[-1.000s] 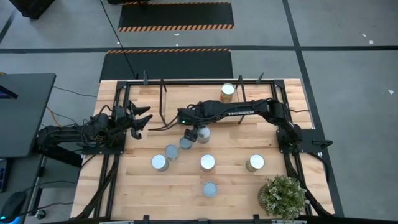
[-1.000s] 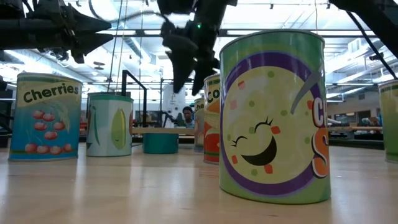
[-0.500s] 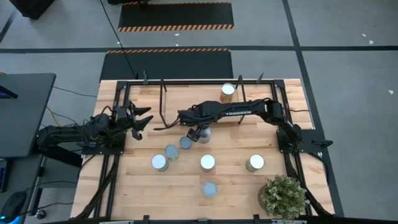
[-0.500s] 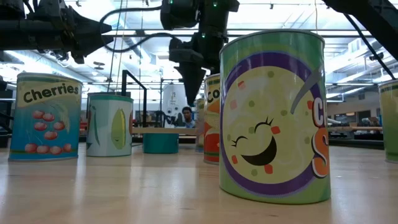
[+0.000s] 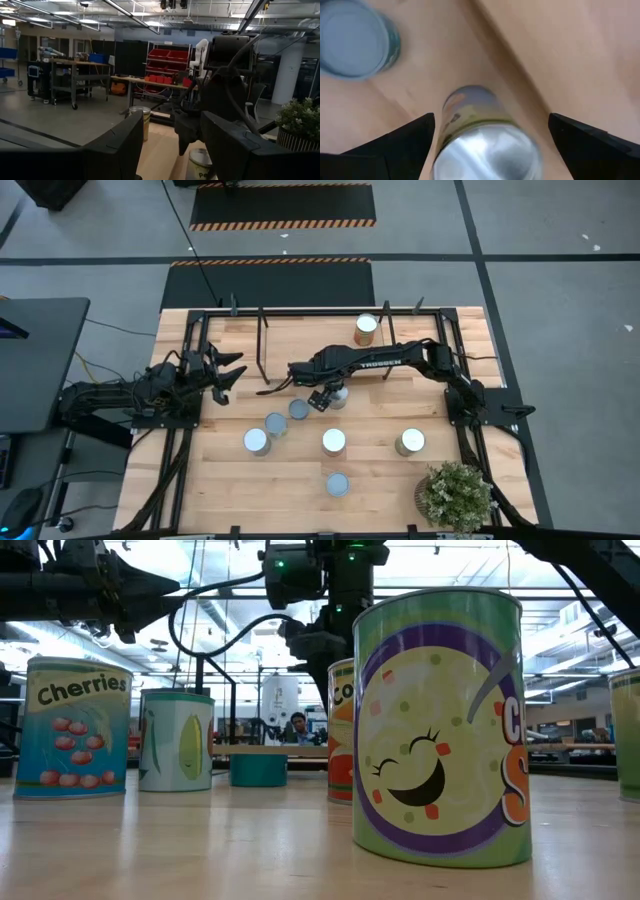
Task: Pick and place cans onto a shelf
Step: Put the canned peaches on the shelf
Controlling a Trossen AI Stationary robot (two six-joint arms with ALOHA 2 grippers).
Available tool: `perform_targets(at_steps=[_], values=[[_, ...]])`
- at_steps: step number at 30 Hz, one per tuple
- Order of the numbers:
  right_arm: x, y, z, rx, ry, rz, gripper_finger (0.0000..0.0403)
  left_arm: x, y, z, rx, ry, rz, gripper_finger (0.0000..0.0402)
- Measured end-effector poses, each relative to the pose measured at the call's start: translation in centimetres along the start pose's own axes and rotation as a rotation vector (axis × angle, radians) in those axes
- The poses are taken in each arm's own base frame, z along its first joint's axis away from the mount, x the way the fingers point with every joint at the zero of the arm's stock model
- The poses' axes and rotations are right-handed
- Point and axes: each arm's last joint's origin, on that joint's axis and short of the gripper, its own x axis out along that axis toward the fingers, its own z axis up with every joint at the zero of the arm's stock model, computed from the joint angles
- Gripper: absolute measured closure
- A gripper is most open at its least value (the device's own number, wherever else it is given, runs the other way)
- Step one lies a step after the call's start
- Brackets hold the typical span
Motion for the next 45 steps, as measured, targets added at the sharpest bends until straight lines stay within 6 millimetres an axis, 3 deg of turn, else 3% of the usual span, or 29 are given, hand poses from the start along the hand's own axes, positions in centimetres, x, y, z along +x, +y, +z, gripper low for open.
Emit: perform_targets(at_steps=[14, 21, 27, 30, 35, 38, 45], values=[[2.4, 0.1, -1.1, -0.095, 0.108, 0.057, 0.0009, 0.0, 0.0, 0.0, 0.0, 0.0, 0.0, 0.0198], [2.7, 0.0, -1.1, -0.137, 0.112, 0.061, 0.0061, 0.0, 0.0, 0.0, 0.0, 0.0, 0.0, 0.0198], [2.7, 0.0, -1.1, -0.273, 0.107, 0.069, 0.0093, 0.0, 0.0, 0.0, 0.001, 0.001, 0.0, 0.0198], [1.6, -0.3, -1.4, -0.344, 0.097, 0.066, 0.0087, 0.0, 0.0, -0.1, 0.003, 0.009, 0.001, 0.0198], [-2.2, -1.3, -3.0, -0.529, 0.065, 0.01, 0.0081, 0.0, 0.0, -0.2, 0.006, 0.02, 0.002, 0.0198], [-3.2, -1.8, -3.3, -0.59, 0.053, 0.0, 0.0082, 0.0, 0.0, -0.2, 0.005, 0.014, 0.003, 0.0198], [-4.9, -5.4, -2.4, -0.664, 0.033, -0.021, 0.0082, 0.0, 0.0, -0.2, 0.005, 0.014, 0.012, 0.0198]])
